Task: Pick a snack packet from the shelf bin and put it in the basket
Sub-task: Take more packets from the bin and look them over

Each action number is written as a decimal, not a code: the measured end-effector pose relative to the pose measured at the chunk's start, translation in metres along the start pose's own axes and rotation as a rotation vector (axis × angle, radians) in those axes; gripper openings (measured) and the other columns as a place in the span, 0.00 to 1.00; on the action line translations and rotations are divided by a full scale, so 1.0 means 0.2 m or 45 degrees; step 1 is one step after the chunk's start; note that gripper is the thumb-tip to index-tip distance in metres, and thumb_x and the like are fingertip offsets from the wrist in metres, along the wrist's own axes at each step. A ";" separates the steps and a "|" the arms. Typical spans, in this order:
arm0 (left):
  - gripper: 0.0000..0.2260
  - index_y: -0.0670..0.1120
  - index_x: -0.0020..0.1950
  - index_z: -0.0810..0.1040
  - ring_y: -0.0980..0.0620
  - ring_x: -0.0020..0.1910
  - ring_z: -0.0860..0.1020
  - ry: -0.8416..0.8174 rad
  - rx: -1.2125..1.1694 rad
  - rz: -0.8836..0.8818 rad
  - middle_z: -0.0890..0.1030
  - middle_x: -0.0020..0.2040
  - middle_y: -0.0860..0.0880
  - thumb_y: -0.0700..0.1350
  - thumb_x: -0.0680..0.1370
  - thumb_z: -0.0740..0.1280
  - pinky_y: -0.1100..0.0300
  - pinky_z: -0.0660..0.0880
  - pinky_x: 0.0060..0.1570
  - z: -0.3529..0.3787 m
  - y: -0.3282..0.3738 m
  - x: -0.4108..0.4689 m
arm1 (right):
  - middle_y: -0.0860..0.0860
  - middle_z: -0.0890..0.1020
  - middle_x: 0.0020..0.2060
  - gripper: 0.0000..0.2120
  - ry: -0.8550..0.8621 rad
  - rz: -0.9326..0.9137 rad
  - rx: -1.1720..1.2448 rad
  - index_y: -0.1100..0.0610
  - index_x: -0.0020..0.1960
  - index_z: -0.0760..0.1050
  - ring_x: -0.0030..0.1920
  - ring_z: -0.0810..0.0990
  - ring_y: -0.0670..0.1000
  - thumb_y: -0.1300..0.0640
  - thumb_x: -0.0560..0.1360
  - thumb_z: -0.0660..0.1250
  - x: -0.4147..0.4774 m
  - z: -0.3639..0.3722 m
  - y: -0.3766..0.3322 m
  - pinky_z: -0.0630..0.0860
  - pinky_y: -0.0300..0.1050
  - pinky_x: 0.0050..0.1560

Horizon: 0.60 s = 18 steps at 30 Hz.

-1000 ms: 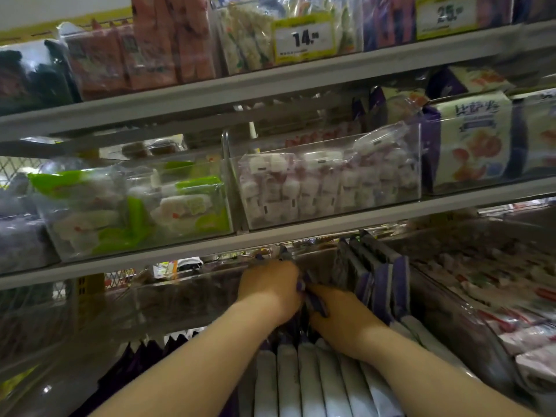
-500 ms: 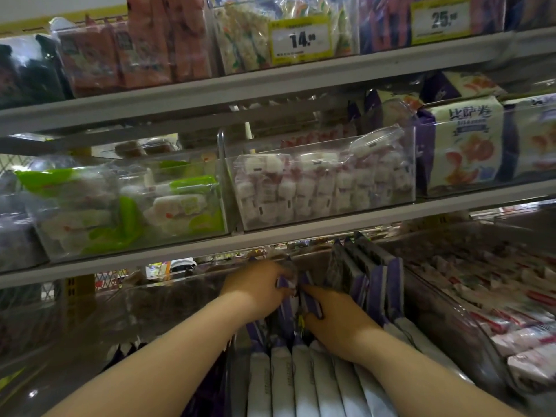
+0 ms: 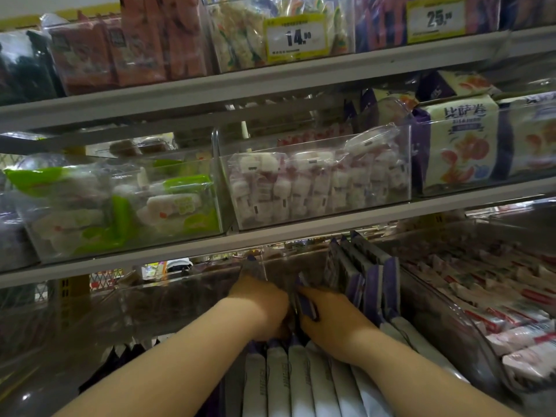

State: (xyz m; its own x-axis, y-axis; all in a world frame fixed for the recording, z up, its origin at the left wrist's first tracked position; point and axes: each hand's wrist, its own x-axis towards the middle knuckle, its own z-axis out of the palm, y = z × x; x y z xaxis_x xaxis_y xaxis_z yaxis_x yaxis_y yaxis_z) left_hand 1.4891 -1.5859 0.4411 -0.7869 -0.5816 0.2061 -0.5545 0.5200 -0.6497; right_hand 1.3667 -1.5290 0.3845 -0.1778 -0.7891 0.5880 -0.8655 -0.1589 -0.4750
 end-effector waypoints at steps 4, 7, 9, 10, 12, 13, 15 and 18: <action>0.18 0.50 0.64 0.76 0.43 0.59 0.75 -0.115 0.083 0.117 0.79 0.60 0.46 0.57 0.82 0.55 0.46 0.69 0.63 0.02 -0.02 -0.03 | 0.52 0.69 0.69 0.25 0.003 0.022 -0.045 0.49 0.73 0.64 0.67 0.72 0.55 0.56 0.78 0.62 0.01 0.02 0.01 0.71 0.48 0.65; 0.17 0.49 0.62 0.76 0.43 0.56 0.76 -0.092 -0.006 0.135 0.79 0.57 0.45 0.55 0.82 0.55 0.49 0.70 0.60 0.03 -0.03 -0.02 | 0.50 0.67 0.68 0.23 0.071 0.074 -0.068 0.50 0.70 0.64 0.64 0.73 0.54 0.55 0.77 0.64 0.00 0.02 0.00 0.73 0.49 0.62; 0.15 0.49 0.61 0.76 0.43 0.53 0.77 -0.049 -0.167 0.138 0.80 0.55 0.44 0.54 0.80 0.58 0.53 0.72 0.54 0.02 -0.03 -0.02 | 0.51 0.69 0.67 0.22 0.071 0.089 -0.125 0.52 0.69 0.65 0.64 0.73 0.54 0.54 0.77 0.64 -0.02 0.01 -0.04 0.73 0.49 0.62; 0.15 0.49 0.59 0.77 0.44 0.52 0.78 -0.024 -0.261 0.136 0.80 0.54 0.45 0.55 0.80 0.59 0.54 0.74 0.51 0.01 -0.04 -0.02 | 0.52 0.71 0.66 0.20 0.051 0.076 -0.173 0.52 0.69 0.67 0.64 0.73 0.54 0.54 0.78 0.64 -0.03 0.00 -0.05 0.73 0.49 0.62; 0.14 0.51 0.57 0.79 0.46 0.49 0.78 0.038 -0.440 0.115 0.81 0.53 0.47 0.57 0.78 0.62 0.53 0.76 0.50 -0.01 -0.07 -0.03 | 0.51 0.76 0.63 0.16 0.037 0.032 -0.286 0.51 0.65 0.71 0.61 0.76 0.55 0.50 0.78 0.62 -0.06 -0.04 -0.08 0.74 0.49 0.58; 0.13 0.52 0.56 0.79 0.46 0.48 0.78 0.082 -0.480 0.096 0.81 0.52 0.48 0.57 0.78 0.62 0.54 0.76 0.48 -0.01 -0.10 -0.03 | 0.50 0.77 0.60 0.14 0.096 0.001 -0.363 0.50 0.62 0.72 0.59 0.76 0.54 0.48 0.78 0.61 -0.09 -0.07 -0.09 0.75 0.48 0.56; 0.12 0.53 0.56 0.79 0.46 0.47 0.78 0.169 -0.457 0.062 0.81 0.52 0.48 0.56 0.78 0.62 0.56 0.74 0.43 -0.02 -0.15 -0.06 | 0.50 0.79 0.57 0.12 0.320 -0.100 -0.603 0.51 0.59 0.76 0.57 0.77 0.54 0.48 0.78 0.61 -0.13 -0.14 -0.08 0.74 0.49 0.54; 0.13 0.57 0.62 0.77 0.46 0.54 0.78 0.260 -0.509 0.056 0.80 0.58 0.49 0.54 0.79 0.61 0.57 0.74 0.47 -0.01 -0.18 -0.12 | 0.55 0.82 0.48 0.13 0.562 -0.246 -0.968 0.56 0.50 0.82 0.50 0.80 0.61 0.53 0.67 0.73 -0.16 -0.22 -0.07 0.77 0.54 0.50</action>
State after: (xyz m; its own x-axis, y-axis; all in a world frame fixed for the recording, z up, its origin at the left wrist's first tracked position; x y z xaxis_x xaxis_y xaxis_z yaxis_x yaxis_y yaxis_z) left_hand 1.5282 -1.5894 0.4616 -0.8270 -0.4391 0.3510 -0.5489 0.7657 -0.3353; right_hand 1.3633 -1.4752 0.4011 -0.0253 -0.4644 0.8852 -0.9472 0.2943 0.1273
